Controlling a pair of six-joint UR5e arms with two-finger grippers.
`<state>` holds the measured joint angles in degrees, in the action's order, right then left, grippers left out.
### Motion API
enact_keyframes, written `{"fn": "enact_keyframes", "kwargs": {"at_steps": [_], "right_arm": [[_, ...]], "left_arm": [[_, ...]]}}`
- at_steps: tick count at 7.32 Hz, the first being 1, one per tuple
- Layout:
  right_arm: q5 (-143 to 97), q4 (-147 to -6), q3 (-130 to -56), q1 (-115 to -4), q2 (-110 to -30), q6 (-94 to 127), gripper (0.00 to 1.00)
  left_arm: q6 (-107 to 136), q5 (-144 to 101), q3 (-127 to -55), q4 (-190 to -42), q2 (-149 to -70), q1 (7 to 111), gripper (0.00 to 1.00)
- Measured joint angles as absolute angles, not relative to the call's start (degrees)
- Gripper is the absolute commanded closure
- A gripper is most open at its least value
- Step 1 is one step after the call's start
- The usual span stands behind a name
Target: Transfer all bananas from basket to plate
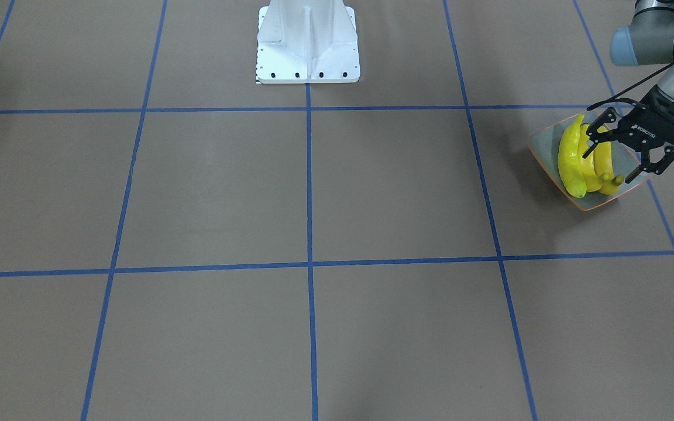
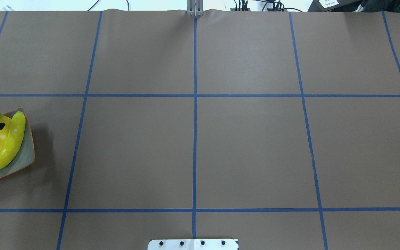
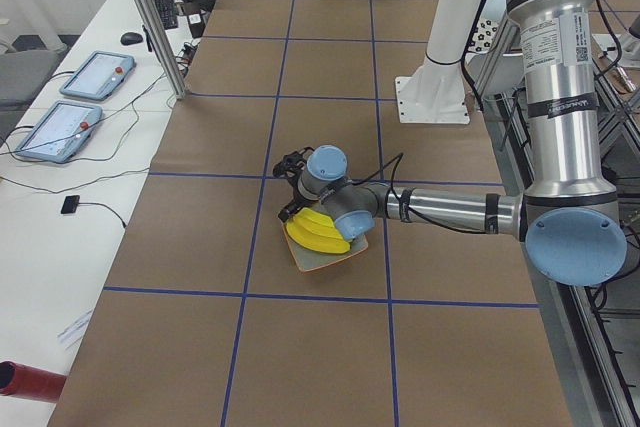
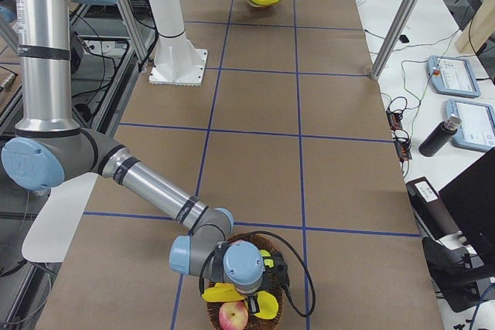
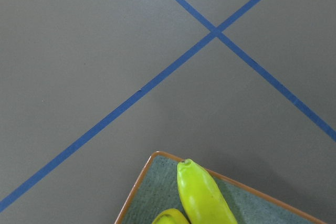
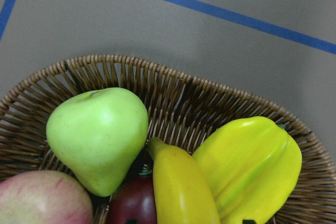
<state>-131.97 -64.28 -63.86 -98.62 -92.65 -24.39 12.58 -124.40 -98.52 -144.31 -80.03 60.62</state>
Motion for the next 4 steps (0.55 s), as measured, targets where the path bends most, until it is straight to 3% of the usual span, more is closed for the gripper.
{"fn": "enact_keyframes", "kwargs": {"at_steps": [4], "right_arm": [[-132.04,-64.33,-63.64,-98.0,-92.63,-23.29,0.23]], "left_arm": [[12.57,-124.37,-98.52,-144.32,-80.12,60.64,0.0]]}}
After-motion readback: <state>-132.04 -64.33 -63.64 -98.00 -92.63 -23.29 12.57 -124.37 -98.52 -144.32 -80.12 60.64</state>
